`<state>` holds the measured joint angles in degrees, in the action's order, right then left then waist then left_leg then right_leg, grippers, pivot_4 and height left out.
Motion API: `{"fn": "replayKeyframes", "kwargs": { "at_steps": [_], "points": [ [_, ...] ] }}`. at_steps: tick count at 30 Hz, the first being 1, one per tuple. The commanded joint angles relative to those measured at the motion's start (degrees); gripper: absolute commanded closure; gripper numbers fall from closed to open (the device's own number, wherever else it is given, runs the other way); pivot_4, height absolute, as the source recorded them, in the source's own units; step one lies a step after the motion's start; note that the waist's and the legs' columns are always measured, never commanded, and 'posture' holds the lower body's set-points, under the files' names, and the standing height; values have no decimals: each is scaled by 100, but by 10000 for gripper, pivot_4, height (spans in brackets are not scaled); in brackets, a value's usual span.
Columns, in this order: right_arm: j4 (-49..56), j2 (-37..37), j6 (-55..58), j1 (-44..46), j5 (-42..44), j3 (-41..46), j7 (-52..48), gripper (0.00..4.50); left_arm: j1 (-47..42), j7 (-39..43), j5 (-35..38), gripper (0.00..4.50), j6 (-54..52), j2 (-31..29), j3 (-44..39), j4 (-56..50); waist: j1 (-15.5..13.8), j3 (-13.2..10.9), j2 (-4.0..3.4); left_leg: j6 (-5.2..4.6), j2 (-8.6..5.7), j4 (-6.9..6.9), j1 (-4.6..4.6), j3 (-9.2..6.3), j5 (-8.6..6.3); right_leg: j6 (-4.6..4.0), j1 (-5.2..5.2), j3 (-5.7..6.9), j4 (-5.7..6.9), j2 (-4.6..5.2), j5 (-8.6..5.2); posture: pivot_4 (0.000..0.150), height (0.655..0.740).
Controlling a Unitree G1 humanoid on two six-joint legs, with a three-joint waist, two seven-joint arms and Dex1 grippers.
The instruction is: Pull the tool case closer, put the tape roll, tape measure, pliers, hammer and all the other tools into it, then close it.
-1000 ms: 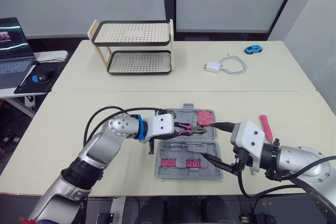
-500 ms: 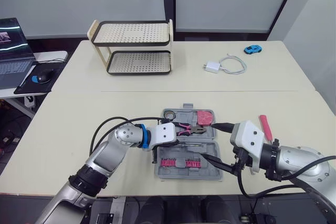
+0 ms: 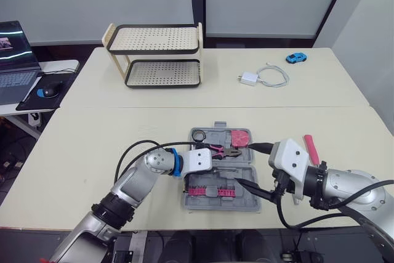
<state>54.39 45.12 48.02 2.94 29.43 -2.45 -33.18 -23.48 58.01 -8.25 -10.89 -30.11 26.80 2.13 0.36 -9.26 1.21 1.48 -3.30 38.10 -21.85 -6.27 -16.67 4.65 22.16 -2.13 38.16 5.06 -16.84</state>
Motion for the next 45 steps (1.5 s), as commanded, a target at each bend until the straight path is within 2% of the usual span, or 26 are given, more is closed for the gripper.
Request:
{"fn": "replayKeyframes", "kwargs": {
  "at_steps": [1, 12, 17, 22, 25, 28, 33, 38, 42, 45],
  "points": [
    [264, -2, 28, 57, 106, 84, 61, 0, -15, 14, -63, 44651, 86, -16, 33, -23, 0, 0, 0, 0, 0, 0, 0, 0, 0, 0, 0, 0, 0, 0, 0, 1500, 7400],
    [250, 42, 85, 64, 161, 113, 104, 0, 14, -13, -169, 44651, 64, 86, 111, 187, 0, 6, -1, 0, 0, 0, 2, 0, 0, 0, -2, 0, 0, 0, 0, 1500, 7400],
    [146, 139, -33, -44, 97, 169, -18, 0, 53, 82, 205, 44651, -309, 34, -236, -496, 2, 6, -1, 0, 1, 0, 2, 0, 0, 0, -2, 0, 0, 0, 0, 1500, 7400],
    [-126, 278, -301, -137, 6, 291, -236, 0, 175, 116, 707, 44651, -693, -269, -830, -1175, 6, 6, -1, 0, 8, 0, 0, -1, 0, 0, 0, 0, 1, 0, 0, 1500, 7400],
    [-485, 466, -625, -258, -68, 585, -548, 0, 473, 357, 1244, 39122, -937, -753, -1509, -1638, 27, 6, -2, 0, 10, -2, 2, 1, 0, 0, 1, -1, 0, 0, 0, 1500, 7400],
    [-923, 665, -1021, -573, -143, 1119, -949, 0, 865, 557, 1704, 30261, -1034, -1321, -2288, -1844, 29, 5, -2, 0, 14, -4, 1, 1, 0, 0, 2, -2, -3, 0, 0, 1500, 7400],
    [-1674, 893, -1623, -1154, -180, 2171, -1664, 0, 1599, 633, 1935, 14530, -688, -1980, -3249, -1599, 8, 5, -3, -2, 14, -6, 6, 4, -1, 0, -5, -2, -6, 2, 0, 1500, 7400],
    [-2343, 965, -2082, -1717, -283, 3142, -2230, 0, 2445, 581, 2028, 171, -355, -2259, -4105, -1253, 0, 4, -4, -2, 17, -8, 7, 5, -2, 0, -6, -2, -7, 1, 0, 1500, 7400],
    [-2984, 856, -2540, -2084, -424, 3650, -2526, 0, 2841, 470, 2092, 171, -124, -2234, -4569, -925, -5, 4, -4, -3, 18, -10, 9, 8, -2, 0, -11, -1, -8, 2, 0, 1500, 7400],
    [-3393, 811, -2769, -2260, -513, 3860, -2645, 0, 2823, 278, 2142, 171, 60, -2093, -4719, -696, -20, 4, -4, -3, 19, -10, 12, 8, -2, 0, -15, 1, -7, 3, 0, 1500, 7400]
  ]
}}
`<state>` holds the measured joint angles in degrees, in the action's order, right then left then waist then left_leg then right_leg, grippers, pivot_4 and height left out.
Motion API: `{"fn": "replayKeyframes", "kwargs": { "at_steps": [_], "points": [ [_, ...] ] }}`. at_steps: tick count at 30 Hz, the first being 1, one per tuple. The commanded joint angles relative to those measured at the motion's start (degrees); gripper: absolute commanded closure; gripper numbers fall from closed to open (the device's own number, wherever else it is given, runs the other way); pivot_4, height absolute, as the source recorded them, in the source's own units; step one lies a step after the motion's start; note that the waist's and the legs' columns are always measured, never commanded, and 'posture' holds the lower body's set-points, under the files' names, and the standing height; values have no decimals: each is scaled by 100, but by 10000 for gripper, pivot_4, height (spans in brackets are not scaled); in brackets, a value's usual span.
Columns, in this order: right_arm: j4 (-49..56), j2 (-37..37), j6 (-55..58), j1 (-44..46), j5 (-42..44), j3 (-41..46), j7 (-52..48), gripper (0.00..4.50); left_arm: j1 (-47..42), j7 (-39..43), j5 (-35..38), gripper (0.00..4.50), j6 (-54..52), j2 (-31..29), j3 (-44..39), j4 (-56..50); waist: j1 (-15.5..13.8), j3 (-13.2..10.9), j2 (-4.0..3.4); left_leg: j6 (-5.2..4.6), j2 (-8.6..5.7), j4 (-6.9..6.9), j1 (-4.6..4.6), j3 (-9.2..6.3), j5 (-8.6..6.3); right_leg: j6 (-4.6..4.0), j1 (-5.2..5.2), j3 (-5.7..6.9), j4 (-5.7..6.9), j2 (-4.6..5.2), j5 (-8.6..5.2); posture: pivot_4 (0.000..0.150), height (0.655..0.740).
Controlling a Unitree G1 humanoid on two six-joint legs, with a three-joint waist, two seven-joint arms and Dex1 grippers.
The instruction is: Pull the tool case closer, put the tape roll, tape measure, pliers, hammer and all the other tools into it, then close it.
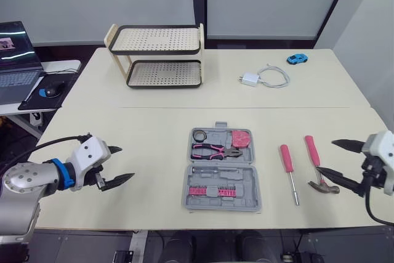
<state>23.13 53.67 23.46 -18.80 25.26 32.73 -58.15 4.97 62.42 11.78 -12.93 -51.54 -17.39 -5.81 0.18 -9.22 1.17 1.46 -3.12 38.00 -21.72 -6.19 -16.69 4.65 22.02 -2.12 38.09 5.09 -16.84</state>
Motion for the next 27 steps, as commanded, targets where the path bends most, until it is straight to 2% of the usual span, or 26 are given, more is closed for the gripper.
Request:
{"fn": "replayKeyframes", "kwargs": {
  "at_steps": [1, 8, 13, 23, 27],
  "points": [
    [-352, -50, -372, -101, -108, 370, -158, 0, -24, -180, 146, 171, 302, 54, -293, 132, -2, 0, 0, 0, 1, 0, 1, -1, 0, 0, -2, 1, 0, 0, 0, 1500, 7400],
    [-1233, -161, -834, -216, -358, 728, -100, 0, -50, -667, 13, 171, 1097, 315, -289, 698, 6, 1, -3, 0, 0, -3, 4, 4, 0, 0, 0, -7, -2, 1, 0, 1500, 7400],
    [-1654, -391, -1243, -361, -753, 899, 331, 0, 28, -934, 114, 171, 684, 373, -256, 808, 13, 1, -3, 0, -1, -5, 5, 7, 0, 0, 0, -10, -1, 1, 0, 1500, 7400],
    [-1544, -599, -1436, -548, -1179, 718, 838, 0, -1, -1502, -90, 171, 608, 423, -165, 725, 16, 4, -9, 1, -1, -5, 6, 7, 0, 0, 0, -12, 0, 1, 0, 1500, 7400],
    [-1458, -626, -1352, -569, -1137, 681, 863, 0, -114, -1422, -84, 171, 720, 372, -99, 925, 15, 5, -10, 1, -1, -5, 6, 7, 0, 0, 0, -11, -1, 1, 0, 1500, 7400]
  ]
}}
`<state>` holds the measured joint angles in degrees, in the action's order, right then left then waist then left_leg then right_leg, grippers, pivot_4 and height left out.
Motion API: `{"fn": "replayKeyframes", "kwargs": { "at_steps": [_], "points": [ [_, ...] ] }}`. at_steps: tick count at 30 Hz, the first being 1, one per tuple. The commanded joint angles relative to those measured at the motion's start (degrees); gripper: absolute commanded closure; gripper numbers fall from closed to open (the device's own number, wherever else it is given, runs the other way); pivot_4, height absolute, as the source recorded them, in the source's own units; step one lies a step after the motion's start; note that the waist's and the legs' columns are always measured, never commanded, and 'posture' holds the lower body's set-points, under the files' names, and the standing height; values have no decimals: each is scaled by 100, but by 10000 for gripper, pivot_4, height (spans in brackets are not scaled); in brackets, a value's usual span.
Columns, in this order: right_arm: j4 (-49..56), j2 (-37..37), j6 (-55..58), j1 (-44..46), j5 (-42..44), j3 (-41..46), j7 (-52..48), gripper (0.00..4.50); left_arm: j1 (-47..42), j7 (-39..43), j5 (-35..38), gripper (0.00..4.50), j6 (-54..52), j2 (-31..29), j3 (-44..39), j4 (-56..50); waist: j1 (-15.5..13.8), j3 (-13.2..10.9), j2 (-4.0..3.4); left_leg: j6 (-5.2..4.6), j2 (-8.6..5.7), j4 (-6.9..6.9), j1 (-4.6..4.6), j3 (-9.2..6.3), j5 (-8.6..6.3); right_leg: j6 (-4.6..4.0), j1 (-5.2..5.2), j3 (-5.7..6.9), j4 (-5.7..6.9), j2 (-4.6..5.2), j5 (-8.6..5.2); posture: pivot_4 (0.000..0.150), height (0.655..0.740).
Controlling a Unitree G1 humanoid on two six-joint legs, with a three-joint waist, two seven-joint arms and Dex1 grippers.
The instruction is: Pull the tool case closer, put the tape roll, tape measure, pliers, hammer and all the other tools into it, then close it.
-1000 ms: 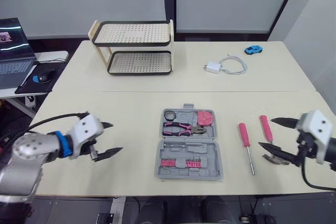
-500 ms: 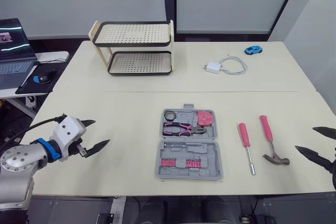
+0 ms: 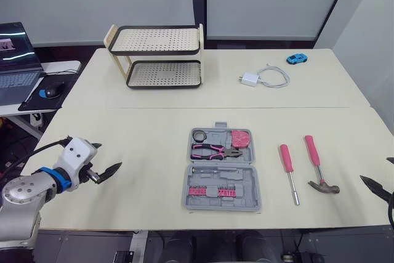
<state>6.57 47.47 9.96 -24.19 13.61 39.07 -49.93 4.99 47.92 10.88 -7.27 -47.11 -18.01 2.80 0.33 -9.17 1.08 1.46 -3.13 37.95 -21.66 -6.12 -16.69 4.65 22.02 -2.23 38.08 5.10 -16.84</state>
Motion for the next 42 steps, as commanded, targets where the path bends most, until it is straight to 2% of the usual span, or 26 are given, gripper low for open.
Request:
{"fn": "replayKeyframes", "kwargs": {
  "at_steps": [1, 7, 17, 25, 30, 34, 42],
  "points": [
    [206, -14, 15, -33, 33, 44, 45, 0, -154, 73, 27, 171, 174, -82, -29, 117, 0, 1, -1, 0, 0, 0, 0, 0, 0, 0, 0, 0, 0, 0, 0, 1500, 7400],
    [379, -25, 753, -91, 389, 256, 37, 0, -410, 372, 225, 171, 103, -63, 110, 41, -9, 1, -2, 0, -2, 1, 0, -1, 0, 0, -1, 0, 0, 1, 0, 1500, 7400],
    [1124, -247, 1373, -153, 658, 306, 305, 0, -1320, 907, 1229, 171, -1214, -89, 395, -979, -3, 3, -5, 0, -2, 2, -1, -2, 0, 0, -1, 1, 1, 1, 0, 1500, 7400],
    [1704, -457, 1937, -287, 889, 424, 535, 0, -2487, 1309, 2013, 171, -2170, 176, 1430, -2253, -9, 3, -5, 1, -3, 5, -5, -2, 1, 0, -2, 2, 2, 0, 0, 1500, 7400],
    [2080, -644, 2168, -455, 926, 399, 688, 0, -3231, 1539, 2343, 171, -2370, 717, 2237, -2795, -7, 4, -6, 1, -4, 6, -4, -1, 1, 0, -3, 0, 3, -1, 0, 1500, 7400],
    [2322, -817, 2379, -495, 1037, 409, 837, 0, -3480, 1634, 2413, 171, -2377, 1023, 2654, -2981, 10, 7, -12, 1, -5, 7, -4, 2, 1, 1, -4, -3, 1, -3, 0, 1500, 7400],
    [2561, -850, 2644, -689, 1221, 504, 855, 0, -3507, 1676, 2261, 171, -2154, 1271, 2792, -2805, 7, 9, -16, 0, -6, 8, -1, 2, 1, 1, -6, -5, 1, -5, 0, 1500, 7400]
  ]
}}
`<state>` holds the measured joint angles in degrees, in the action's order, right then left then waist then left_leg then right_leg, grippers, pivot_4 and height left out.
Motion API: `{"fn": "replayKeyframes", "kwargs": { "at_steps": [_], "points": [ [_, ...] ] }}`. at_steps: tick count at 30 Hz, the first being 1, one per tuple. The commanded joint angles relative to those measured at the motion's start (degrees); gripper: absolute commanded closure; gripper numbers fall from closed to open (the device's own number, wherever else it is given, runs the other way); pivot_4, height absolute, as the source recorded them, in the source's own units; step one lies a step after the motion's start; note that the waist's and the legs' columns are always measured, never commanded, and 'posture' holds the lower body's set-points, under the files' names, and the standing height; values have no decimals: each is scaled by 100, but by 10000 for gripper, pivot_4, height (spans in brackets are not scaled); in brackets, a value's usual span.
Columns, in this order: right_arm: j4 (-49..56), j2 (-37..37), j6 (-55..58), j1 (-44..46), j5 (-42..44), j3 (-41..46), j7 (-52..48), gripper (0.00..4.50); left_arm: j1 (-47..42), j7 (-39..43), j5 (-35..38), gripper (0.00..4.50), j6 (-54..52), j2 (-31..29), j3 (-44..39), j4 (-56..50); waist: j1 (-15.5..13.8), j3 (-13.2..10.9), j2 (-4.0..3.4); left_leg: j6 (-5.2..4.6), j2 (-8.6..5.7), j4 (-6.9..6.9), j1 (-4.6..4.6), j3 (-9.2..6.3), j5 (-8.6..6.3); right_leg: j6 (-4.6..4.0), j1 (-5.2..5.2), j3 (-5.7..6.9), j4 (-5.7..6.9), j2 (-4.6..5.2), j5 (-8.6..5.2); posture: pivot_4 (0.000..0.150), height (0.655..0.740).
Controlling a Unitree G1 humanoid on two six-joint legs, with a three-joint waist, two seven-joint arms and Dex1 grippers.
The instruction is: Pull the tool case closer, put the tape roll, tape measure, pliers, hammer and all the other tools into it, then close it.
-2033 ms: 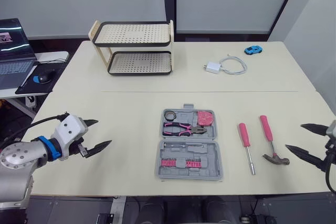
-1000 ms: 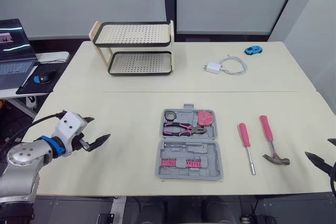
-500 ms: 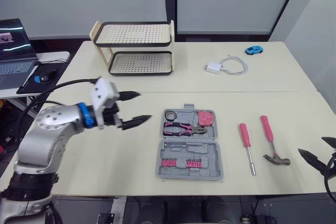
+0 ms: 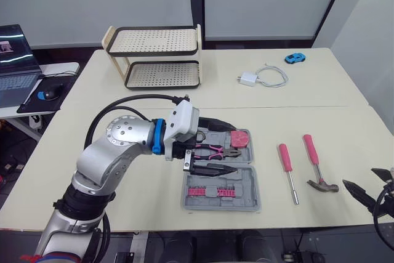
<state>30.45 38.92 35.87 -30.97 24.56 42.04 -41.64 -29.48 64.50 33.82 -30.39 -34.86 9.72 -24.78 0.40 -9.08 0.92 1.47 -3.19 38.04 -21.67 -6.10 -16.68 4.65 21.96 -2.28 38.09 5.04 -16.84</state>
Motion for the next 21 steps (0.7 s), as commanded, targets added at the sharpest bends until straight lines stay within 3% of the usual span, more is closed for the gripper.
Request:
{"fn": "replayKeyframes", "kwargs": {
  "at_steps": [1, 14, 21],
  "points": [
    [171, 21, 73, 15, 127, 136, 32, 0, -60, -11, -63, 171, 187, 74, 25, -36, -1, 0, 0, 0, 0, 0, 0, 0, 0, 0, 0, 0, 0, 0, 0, 1500, 7400],
    [-597, -49, 702, 1450, -3, -1275, 837, 0, 146, -143, -173, 171, 115, -10, -19, -270, 4, 0, 0, 2, 1, 1, -1, -4, 1, 0, -1, 1, -3, 1, 0, 1500, 7400],
    [-910, -249, 719, 1750, -241, -1722, 1275, 0, 270, -202, -226, 171, 123, 20, 106, -482, -11, 0, -1, 2, -1, 1, -2, -4, 1, 0, 1, 0, -3, 3, 0, 1500, 7400]
  ]
}}
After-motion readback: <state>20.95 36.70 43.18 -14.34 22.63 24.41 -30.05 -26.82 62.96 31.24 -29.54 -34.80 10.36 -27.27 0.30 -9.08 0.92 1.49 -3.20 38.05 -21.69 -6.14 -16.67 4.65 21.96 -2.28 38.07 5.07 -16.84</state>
